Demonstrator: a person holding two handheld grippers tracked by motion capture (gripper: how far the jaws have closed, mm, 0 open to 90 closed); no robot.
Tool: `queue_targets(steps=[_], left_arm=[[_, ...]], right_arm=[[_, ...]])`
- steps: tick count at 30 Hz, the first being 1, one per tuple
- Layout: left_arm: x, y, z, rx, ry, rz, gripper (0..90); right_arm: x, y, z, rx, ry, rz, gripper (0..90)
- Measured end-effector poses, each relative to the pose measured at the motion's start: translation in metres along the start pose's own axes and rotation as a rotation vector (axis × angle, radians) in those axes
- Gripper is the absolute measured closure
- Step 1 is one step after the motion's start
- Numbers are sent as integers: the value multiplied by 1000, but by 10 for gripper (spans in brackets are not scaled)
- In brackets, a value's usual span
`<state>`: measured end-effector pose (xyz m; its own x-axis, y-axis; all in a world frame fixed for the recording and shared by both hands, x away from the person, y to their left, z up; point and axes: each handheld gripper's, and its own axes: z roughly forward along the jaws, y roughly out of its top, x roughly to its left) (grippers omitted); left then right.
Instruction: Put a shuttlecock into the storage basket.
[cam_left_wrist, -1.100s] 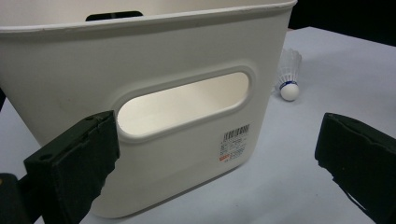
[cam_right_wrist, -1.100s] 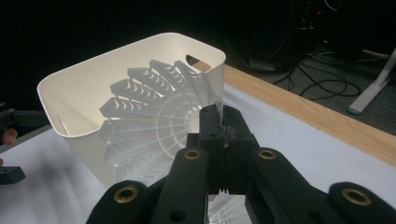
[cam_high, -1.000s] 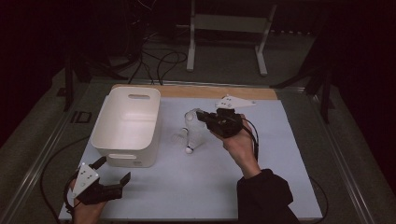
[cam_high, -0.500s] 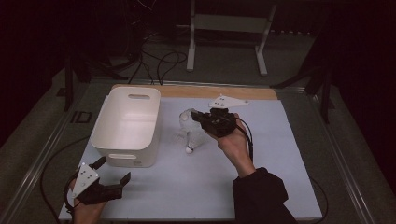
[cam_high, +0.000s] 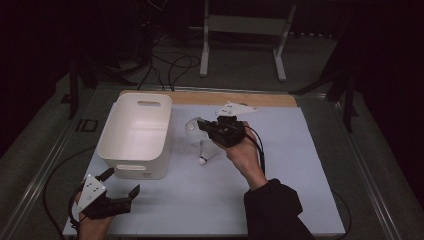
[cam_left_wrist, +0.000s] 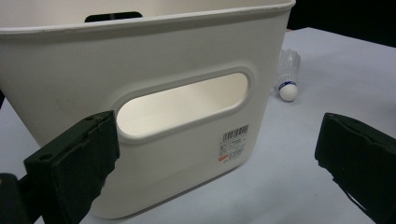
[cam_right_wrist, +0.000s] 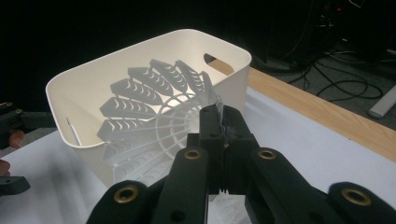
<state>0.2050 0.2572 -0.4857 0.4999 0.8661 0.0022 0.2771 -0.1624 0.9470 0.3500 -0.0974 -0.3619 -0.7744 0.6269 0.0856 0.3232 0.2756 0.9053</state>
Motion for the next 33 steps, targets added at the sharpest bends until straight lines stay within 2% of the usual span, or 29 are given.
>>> queue_targets(steps=[33], left_arm=[[0,0,0,0,-1,0,7]], right_arm=[[11,8,22,8,30,-22,884]])
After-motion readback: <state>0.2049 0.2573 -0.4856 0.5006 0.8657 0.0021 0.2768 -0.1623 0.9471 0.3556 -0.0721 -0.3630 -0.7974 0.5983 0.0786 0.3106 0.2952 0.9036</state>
